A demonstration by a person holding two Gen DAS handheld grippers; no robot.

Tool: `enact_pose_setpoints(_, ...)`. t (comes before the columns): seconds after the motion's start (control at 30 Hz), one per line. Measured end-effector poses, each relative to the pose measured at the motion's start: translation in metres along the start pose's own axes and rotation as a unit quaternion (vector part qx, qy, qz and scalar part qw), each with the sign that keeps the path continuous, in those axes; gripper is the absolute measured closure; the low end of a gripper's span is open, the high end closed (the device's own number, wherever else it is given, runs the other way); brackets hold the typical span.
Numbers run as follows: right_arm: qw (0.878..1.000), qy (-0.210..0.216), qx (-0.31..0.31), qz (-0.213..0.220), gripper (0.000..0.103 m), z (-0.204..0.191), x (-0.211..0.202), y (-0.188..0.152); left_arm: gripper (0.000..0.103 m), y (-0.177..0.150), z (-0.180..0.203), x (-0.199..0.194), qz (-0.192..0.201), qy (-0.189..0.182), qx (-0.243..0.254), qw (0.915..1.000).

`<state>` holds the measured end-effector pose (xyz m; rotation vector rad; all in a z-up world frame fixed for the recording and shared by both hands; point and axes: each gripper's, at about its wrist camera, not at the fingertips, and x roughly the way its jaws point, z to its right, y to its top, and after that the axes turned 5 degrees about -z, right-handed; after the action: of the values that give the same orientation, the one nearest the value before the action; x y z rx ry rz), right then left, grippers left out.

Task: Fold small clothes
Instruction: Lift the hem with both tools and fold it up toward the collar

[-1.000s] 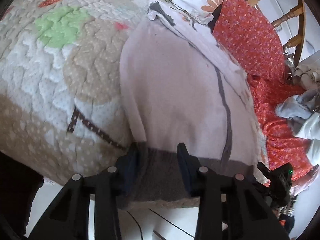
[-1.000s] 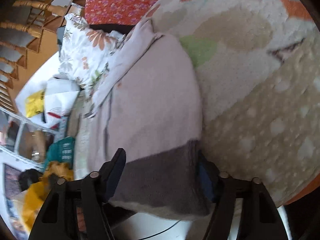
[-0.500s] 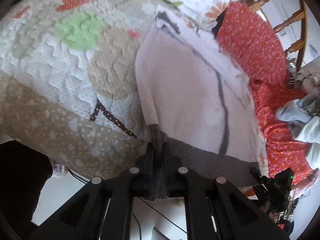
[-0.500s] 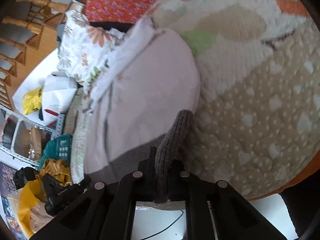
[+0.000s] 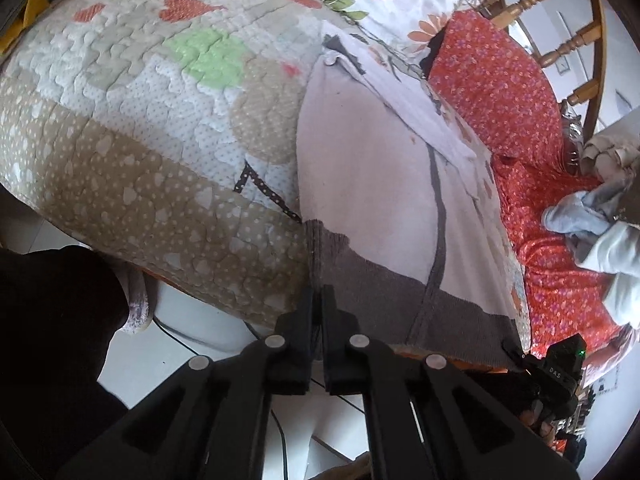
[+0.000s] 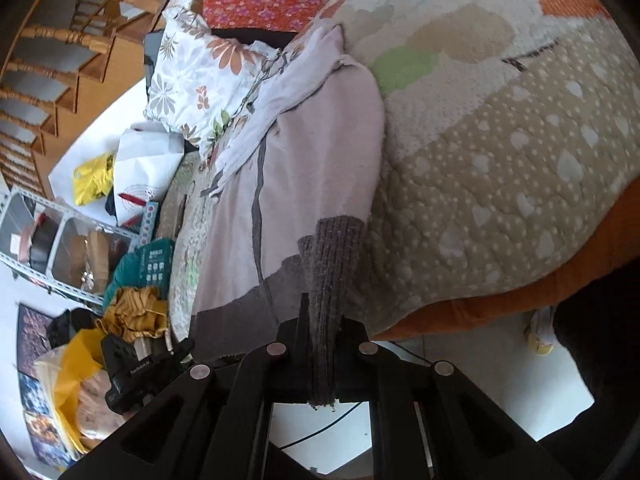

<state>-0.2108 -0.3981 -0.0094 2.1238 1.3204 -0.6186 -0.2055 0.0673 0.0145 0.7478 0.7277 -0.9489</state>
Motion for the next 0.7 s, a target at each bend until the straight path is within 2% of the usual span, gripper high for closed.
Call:
enact_pose_setpoints(0.07,1.0,-0.004,0.001,-0.006,0.096,-0.001,0.004,0.004,0.099,0.003,-0.002,0.006,-0.002,0.018,-0.001,0.9998)
enact_pose_setpoints(0.1,1.0,-0.009,0.001,-0.008,0.096,-0.001,0.006,0.006,0.095,0.005,-0.003,0.011,-0.006,0.034,-0.002,0.9994)
enact_pose_setpoints(0.17,1.0,-0.014,0.002,-0.015,0.096,0.0,0.011,0.01,0.08,0.008,-0.008,0.018,-0.014,0.05,-0.008,0.9986)
enact_pose_setpoints(0.23,1.0,-0.018,0.003,-0.022,0.096,0.003,0.016,0.014,0.057,0.011,-0.013,0.027,-0.017,0.058,-0.023,0.9979)
enact_pose_setpoints(0.3,0.999,-0.021,0.004,-0.027,0.096,0.005,0.021,0.017,0.052,0.013,-0.016,0.034,-0.016,0.065,-0.028,0.9974)
enact_pose_setpoints(0.43,0.999,-0.016,0.009,-0.038,0.095,0.009,0.03,0.022,0.048,0.018,-0.018,0.06,-0.042,0.081,-0.025,0.9955)
enact_pose_setpoints(0.5,0.999,-0.016,0.006,-0.041,0.095,0.009,0.033,0.024,0.048,0.019,-0.018,0.074,-0.061,0.08,-0.031,0.9944)
enact_pose_setpoints(0.57,0.999,-0.016,0.004,-0.043,0.095,0.009,0.035,0.026,0.057,0.019,-0.015,0.081,-0.072,0.077,-0.027,0.994)
enact_pose_setpoints(0.6,0.999,-0.016,0.003,-0.043,0.095,0.008,0.036,0.027,0.074,0.02,-0.013,0.081,-0.073,0.076,-0.021,0.9942)
enact_pose_setpoints(0.67,0.999,-0.017,0.001,-0.044,0.095,0.007,0.037,0.03,0.1,0.019,-0.012,0.074,-0.066,0.074,-0.022,0.9948)
enact_pose_setpoints(0.7,0.999,-0.018,-0.003,-0.041,0.095,0.005,0.035,0.031,0.098,0.018,-0.012,0.068,-0.065,0.053,-0.028,0.9961)
